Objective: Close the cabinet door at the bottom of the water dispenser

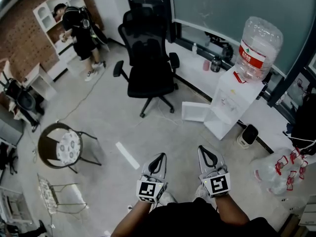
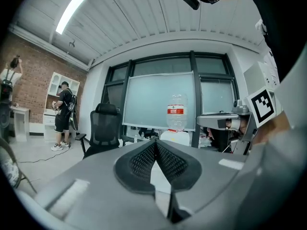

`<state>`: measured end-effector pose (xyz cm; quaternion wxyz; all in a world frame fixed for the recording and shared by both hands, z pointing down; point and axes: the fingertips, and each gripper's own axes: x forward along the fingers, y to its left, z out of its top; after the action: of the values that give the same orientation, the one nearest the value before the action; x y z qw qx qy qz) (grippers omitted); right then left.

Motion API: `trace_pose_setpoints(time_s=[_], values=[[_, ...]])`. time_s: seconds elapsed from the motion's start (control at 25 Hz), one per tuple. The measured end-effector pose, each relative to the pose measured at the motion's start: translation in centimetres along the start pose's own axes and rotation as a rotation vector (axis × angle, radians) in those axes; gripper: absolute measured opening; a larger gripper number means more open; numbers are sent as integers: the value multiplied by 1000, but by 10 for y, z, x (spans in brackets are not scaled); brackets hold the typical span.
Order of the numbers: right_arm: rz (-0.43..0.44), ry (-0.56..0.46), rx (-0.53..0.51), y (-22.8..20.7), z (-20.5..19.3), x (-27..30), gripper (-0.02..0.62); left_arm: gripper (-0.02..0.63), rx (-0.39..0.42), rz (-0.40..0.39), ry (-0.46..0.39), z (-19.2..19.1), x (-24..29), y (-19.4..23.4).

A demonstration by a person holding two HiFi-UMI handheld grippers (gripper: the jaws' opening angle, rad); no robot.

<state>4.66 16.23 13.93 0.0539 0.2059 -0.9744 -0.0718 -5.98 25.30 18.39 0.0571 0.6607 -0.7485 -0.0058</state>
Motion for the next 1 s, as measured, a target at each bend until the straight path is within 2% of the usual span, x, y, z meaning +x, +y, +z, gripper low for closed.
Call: trace_pose_setpoints(time_s=[0.28,0.52,0.72,1.0], values=[[-54,-7,1,24,2,4,3,18,19,-51,-25,4,-16,19],[-27,-4,-40,46,4,15,3,18,11,-83,-30,8,-13,25],[-40,-2,-6,32,-6,36,4,18,3,-92,-9,2,11,34],[-62,-25,-29,-12,-5,73,3,18,29,-121,28,2,66,39]])
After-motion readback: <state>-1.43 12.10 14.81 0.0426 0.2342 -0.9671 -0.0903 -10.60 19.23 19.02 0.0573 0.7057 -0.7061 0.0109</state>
